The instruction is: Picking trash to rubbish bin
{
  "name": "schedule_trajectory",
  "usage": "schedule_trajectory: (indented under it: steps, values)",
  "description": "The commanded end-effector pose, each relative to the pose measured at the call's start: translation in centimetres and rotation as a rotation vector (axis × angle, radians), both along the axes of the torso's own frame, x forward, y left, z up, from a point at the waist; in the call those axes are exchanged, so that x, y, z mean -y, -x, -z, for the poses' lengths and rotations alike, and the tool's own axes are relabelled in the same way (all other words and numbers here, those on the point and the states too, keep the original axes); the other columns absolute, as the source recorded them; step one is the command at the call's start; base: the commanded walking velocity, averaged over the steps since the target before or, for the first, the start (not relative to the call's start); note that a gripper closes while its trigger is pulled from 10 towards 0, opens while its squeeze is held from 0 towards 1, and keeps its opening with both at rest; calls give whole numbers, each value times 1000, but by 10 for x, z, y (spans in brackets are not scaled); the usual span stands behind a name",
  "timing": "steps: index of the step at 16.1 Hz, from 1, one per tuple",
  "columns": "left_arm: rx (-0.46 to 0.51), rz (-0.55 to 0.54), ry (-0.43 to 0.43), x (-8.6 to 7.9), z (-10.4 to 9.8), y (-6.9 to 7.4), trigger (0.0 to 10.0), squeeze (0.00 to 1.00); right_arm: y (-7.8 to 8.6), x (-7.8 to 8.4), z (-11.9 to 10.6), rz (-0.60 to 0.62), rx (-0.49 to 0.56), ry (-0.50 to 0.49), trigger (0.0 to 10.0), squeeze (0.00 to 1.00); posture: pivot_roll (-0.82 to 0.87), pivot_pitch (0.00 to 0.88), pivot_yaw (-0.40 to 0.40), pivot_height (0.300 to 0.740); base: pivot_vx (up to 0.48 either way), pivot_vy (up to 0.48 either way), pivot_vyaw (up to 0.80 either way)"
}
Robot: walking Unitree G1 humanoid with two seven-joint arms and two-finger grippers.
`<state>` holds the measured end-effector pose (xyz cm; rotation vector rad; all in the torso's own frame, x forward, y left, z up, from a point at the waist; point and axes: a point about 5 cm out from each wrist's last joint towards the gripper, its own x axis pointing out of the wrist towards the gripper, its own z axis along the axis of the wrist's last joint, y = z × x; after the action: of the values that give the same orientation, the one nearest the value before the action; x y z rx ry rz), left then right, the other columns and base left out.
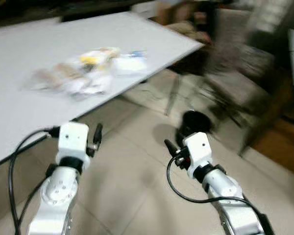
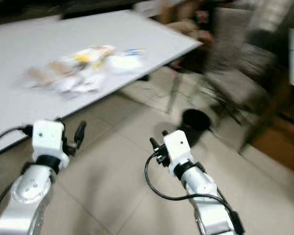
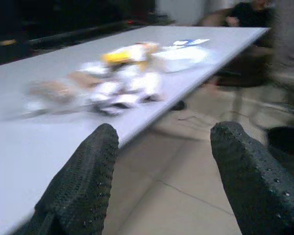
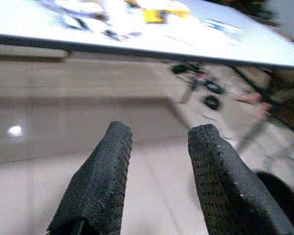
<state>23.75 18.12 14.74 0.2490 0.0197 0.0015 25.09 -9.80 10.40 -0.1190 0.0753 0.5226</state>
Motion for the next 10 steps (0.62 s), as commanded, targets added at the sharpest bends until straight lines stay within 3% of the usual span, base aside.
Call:
schedule_trajectory:
  steps: [1,7,10]
  values:
    - [2,2,1,2,-1,-3,10000,0,-2,7,-4,11,23,10,10000,0,-25,1,-127,740,304,0,800]
    - [10,24,-34,-3,-8,-32,10000,0,-7,10,-5,50,49,18,10000,0,-39,0,-92,740,307,0,800]
    - [6,62,-43,-3,-11,-45,10000,0,-7,17,-2,111,51,33,10000,0,-42,0,-59,740,310,0,0]
